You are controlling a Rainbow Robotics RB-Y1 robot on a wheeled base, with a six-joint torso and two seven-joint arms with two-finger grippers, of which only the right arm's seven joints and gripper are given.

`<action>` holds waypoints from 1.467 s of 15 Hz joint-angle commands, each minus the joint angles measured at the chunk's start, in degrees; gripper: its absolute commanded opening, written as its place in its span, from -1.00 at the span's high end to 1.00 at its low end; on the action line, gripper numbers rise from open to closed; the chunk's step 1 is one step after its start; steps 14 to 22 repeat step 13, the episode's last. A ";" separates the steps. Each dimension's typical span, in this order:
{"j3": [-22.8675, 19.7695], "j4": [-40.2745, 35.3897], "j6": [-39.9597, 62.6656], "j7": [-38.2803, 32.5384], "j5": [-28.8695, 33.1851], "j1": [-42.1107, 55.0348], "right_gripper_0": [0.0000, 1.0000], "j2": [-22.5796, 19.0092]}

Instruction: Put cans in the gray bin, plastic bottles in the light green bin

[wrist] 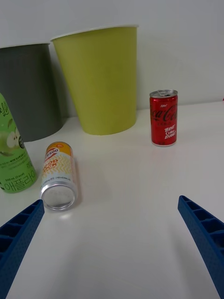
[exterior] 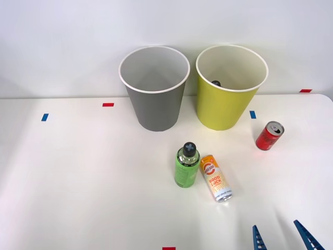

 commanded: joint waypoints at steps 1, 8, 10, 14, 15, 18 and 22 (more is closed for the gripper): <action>0.00 0.00 0.01 0.00 -0.01 0.00 -1.00 0.00; 0.00 0.00 0.01 0.00 -0.01 0.00 -1.00 0.00; 0.00 0.00 0.01 0.00 -0.01 0.00 -1.00 0.00; 0.00 0.00 0.01 0.00 -0.01 0.00 -1.00 0.00; 0.00 0.00 0.01 0.00 -0.01 0.00 -1.00 0.00; 0.00 0.00 0.01 0.00 -0.01 0.00 -1.00 0.00; 0.00 0.00 0.01 0.00 -0.01 0.00 -1.00 0.00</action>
